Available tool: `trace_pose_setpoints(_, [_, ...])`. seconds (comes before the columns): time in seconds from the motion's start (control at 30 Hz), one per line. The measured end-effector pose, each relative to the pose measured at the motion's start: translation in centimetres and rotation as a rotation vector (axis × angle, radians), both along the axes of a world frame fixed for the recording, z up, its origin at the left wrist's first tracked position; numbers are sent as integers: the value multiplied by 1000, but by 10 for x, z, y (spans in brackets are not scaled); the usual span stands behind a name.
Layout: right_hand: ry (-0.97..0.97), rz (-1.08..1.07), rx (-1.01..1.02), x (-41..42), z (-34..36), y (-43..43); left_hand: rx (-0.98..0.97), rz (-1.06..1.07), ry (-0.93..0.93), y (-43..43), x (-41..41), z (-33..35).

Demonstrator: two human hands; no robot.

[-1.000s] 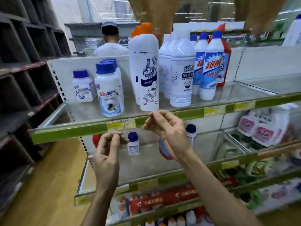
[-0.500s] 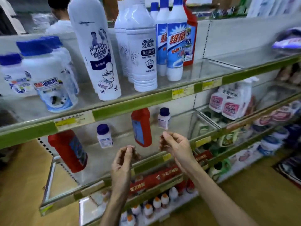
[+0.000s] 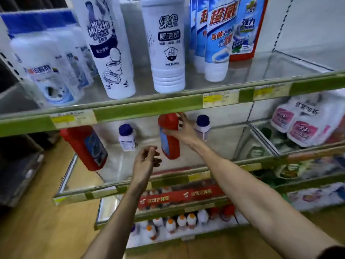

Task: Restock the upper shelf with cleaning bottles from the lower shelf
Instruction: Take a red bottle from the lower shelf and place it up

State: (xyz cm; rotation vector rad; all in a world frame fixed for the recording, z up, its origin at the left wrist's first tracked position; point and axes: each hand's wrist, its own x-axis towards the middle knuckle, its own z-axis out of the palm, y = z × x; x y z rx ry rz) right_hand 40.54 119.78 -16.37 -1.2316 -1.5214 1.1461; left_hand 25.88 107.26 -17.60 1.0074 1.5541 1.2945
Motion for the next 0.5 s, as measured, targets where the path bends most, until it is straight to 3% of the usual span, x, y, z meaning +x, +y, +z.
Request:
trace_pose_setpoints(0.3, [73,-29,49,-12,-7,17,4,131,15,-27,-5,-12])
trace_pose_setpoints(0.4, [170,-80,-18,0,-1,14,-4,117,28,-29,-5,-16])
trace_pose_setpoints(0.5, [252,-159,-70,10,4,2,-4,78,147,-26,-1,-18])
